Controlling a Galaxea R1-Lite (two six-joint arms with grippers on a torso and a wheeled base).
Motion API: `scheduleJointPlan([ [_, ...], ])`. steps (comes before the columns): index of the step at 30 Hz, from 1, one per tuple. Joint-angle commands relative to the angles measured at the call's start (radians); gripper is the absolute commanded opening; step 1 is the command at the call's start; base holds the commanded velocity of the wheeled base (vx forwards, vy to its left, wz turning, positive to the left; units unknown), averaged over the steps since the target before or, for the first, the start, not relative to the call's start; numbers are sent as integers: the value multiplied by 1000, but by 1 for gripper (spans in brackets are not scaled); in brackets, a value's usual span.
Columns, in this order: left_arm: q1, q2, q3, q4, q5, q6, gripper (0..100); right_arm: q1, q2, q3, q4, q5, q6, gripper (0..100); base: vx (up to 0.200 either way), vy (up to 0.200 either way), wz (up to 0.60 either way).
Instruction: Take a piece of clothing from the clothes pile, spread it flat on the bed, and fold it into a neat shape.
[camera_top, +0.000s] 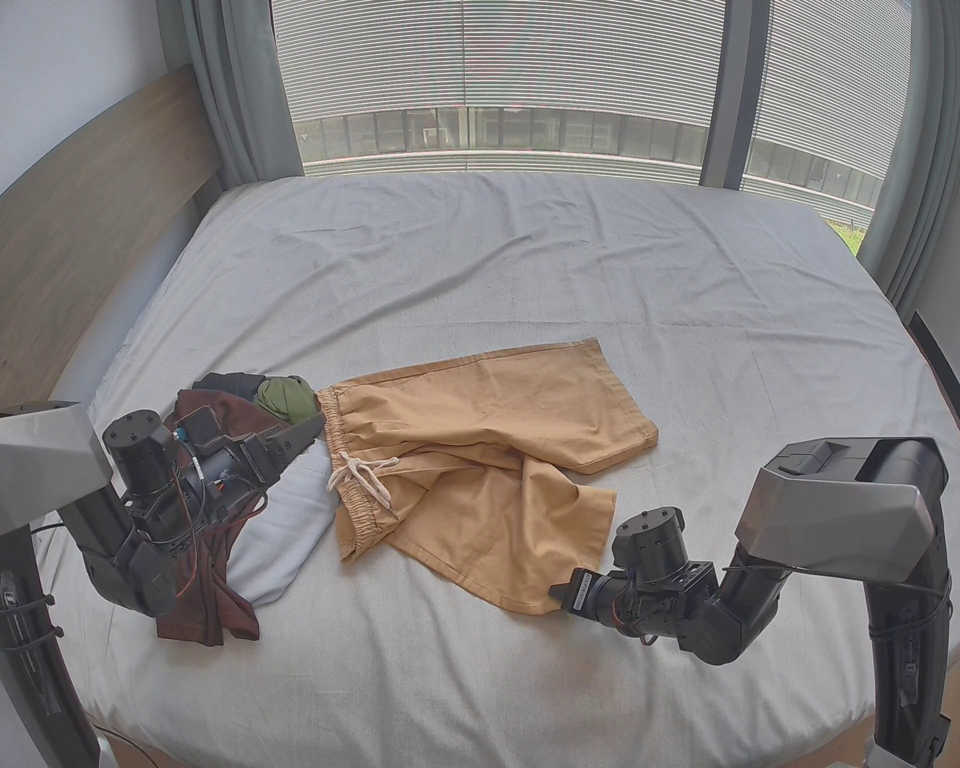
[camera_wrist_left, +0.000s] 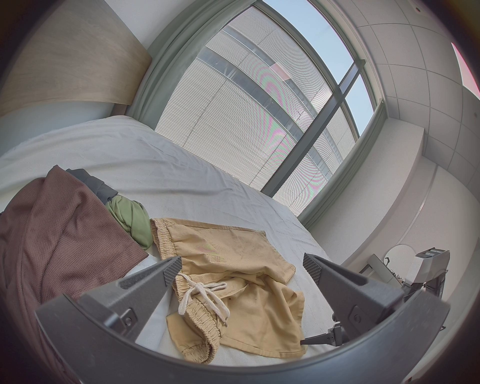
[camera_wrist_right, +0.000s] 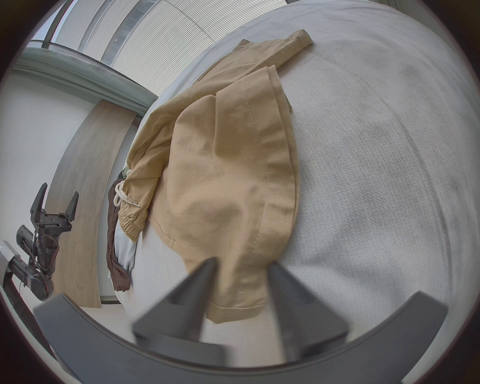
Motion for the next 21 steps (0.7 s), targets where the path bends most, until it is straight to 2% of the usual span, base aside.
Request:
scheduleJointPlan([
  [1,2,-4,-2,0,0,-1,100,-1,4,-1,-7,-2,3,0,0,0,0],
  [12,-7,0,5,0,1,1,100,-45,-105,72,4,-5,17,0,0,0,0],
  [17,-10,9,9,0,0,-7,100,-85,-152,96,69,-5,-41,0,0,0,0],
  [21,-13,19,12,0,0,-9,100,-97,-163,104,79,-5,-54,0,0,0,0],
])
